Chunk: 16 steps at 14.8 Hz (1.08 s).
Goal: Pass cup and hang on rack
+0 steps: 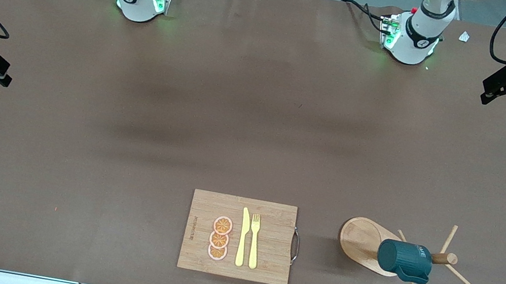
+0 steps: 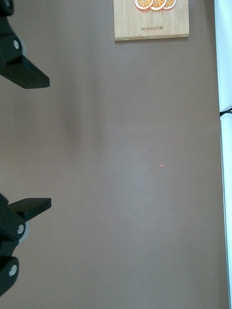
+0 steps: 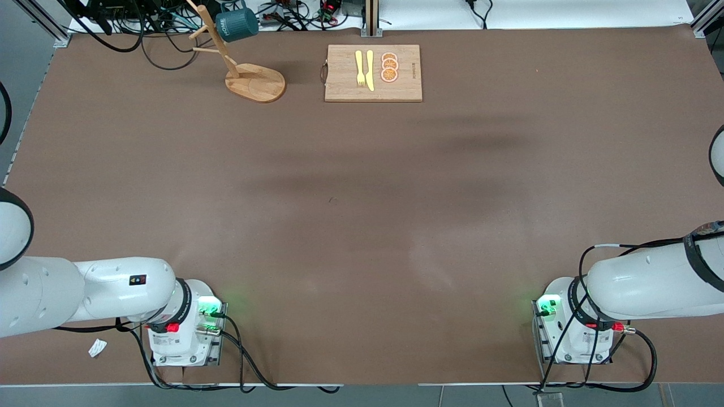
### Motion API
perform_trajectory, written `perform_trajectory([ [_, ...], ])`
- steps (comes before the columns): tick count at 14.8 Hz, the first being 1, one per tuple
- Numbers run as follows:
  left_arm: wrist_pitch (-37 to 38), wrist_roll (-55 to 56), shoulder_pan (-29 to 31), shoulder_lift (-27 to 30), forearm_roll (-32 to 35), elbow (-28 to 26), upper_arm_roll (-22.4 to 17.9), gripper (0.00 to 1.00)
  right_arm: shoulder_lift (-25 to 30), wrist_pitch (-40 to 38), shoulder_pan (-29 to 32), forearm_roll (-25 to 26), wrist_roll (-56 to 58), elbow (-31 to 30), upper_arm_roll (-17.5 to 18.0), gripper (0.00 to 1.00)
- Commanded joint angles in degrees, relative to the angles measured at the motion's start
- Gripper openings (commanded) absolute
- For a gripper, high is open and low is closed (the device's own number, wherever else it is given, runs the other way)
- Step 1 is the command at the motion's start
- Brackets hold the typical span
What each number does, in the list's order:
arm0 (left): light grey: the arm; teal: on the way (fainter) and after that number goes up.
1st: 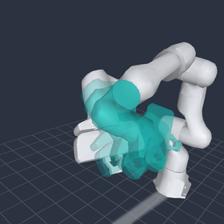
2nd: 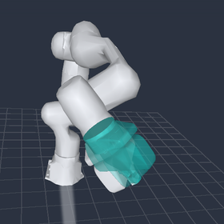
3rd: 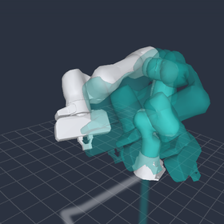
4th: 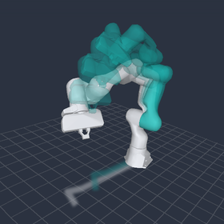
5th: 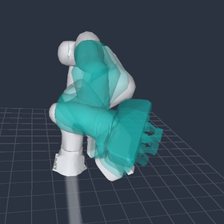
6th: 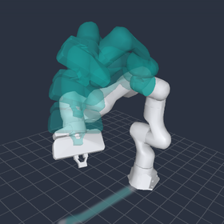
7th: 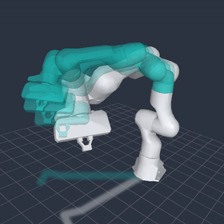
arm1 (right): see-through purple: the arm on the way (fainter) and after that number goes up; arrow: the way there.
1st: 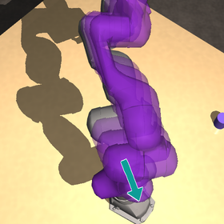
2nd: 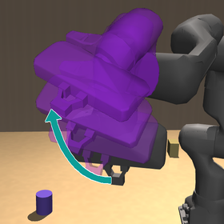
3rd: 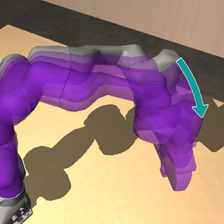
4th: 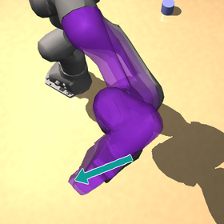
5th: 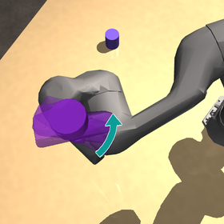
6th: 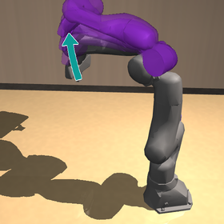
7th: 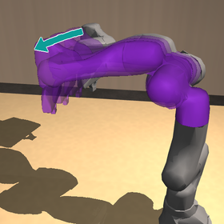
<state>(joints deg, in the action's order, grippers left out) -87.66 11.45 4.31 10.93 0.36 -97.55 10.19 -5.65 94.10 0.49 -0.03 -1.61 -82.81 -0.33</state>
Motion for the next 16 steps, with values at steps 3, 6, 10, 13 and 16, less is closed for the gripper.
perform_trajectory([
  [3,0.12,-0.99,-0.18,-2.49,-0.62,3.16,-0.08,1.0,1.43,1.17,0.56,-0.24,0.38,-1.39,0.42,1.0],
  [6,0.12,-0.99,-0.09,-3.02,-0.71,3.51,-0.08,1.0,1.43,1.17,0.65,-0.24,0.38,-1.39,0.42,1.0],
  [10,0.21,-0.99,-0.18,-3.11,-0.71,3.86,0.01,1.0,1.43,1.17,0.65,-0.24,0.38,-1.39,0.42,1.0],
  [13,0.21,-0.99,-0.35,-3.11,-0.89,3.77,0.18,1.0,1.43,1.17,0.65,-0.24,0.38,-1.39,0.42,1.0],
  [16,0.21,-1.17,-0.44,-3.11,-2.02,3.77,0.19,1.0,1.43,1.18,0.65,-0.24,0.38,-1.39,0.42,1.0],
])
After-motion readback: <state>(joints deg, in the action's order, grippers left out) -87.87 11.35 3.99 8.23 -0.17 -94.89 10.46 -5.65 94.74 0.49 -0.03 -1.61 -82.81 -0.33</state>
